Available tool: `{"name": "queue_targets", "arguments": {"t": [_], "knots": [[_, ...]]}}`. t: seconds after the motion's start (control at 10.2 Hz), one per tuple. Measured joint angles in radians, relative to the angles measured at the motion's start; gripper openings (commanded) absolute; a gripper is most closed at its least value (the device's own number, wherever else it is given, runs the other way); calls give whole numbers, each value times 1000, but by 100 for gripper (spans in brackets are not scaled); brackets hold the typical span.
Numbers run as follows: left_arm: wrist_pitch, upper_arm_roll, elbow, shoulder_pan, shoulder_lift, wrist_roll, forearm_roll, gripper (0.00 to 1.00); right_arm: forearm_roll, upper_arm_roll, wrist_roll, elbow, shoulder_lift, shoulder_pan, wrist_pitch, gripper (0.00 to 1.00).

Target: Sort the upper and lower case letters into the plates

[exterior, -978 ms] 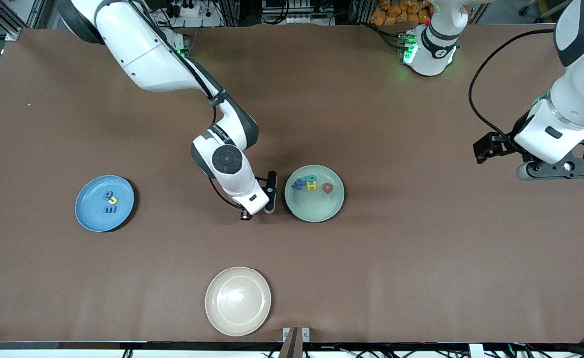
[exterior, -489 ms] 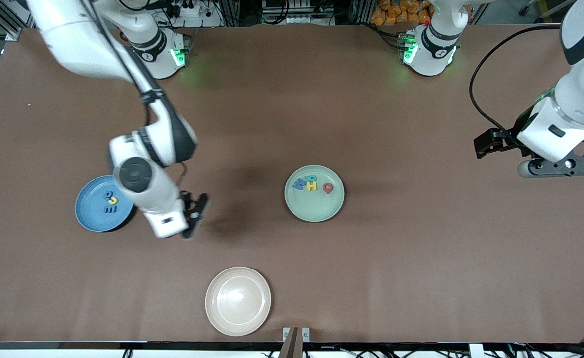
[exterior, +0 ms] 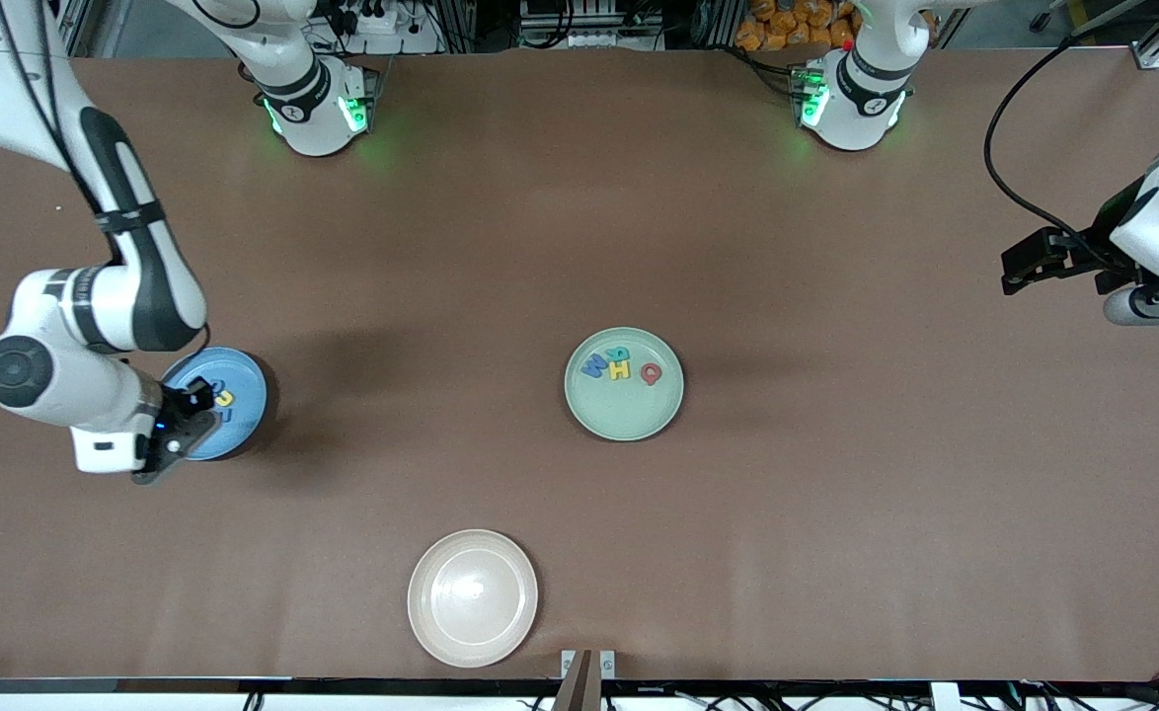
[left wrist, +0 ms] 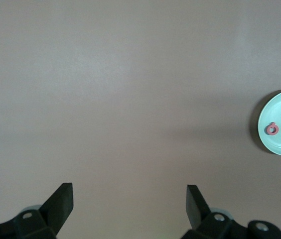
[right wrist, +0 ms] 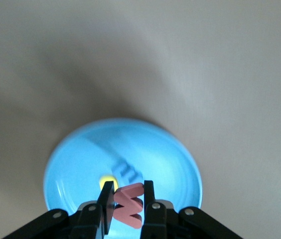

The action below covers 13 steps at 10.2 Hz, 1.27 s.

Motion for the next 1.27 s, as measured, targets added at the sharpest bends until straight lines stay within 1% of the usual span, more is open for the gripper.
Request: {"name": "queue_targets", "arguments": {"t": [0.1, 0.2, 0.29, 0.68, 0.78, 0.88, 0.98, 1.27], "knots": [[0, 1, -3, -10, 0, 0, -7, 100, 0, 1, 0, -30, 0, -37, 1, 2], [0, 1, -4, -16, 0, 0, -15, 100, 0, 1, 2, -52, -1, -53, 3, 72], [0, 2, -5, -17, 0, 0, -17, 100, 0, 2, 6, -62, -3, -54, 5, 100], [0, 6, -6, -17, 0, 0, -17, 100, 10, 4, -2, -57, -53, -91, -51, 100], [0, 8, -6, -16, 0, 0, -17, 100, 32, 4, -2, -51, -66, -93, -52, 100], [0, 8, -6, -16, 0, 0, -17, 100, 72, 7, 4, -46, -84, -92, -59, 100], [0, 8, -7, -16, 0, 0, -17, 100, 105, 8, 39, -40, -112, -85, -85, 100], [0, 9, -8, -16, 0, 0, -17, 100, 121, 8, 282, -31, -226, -33, -205, 100]]}}
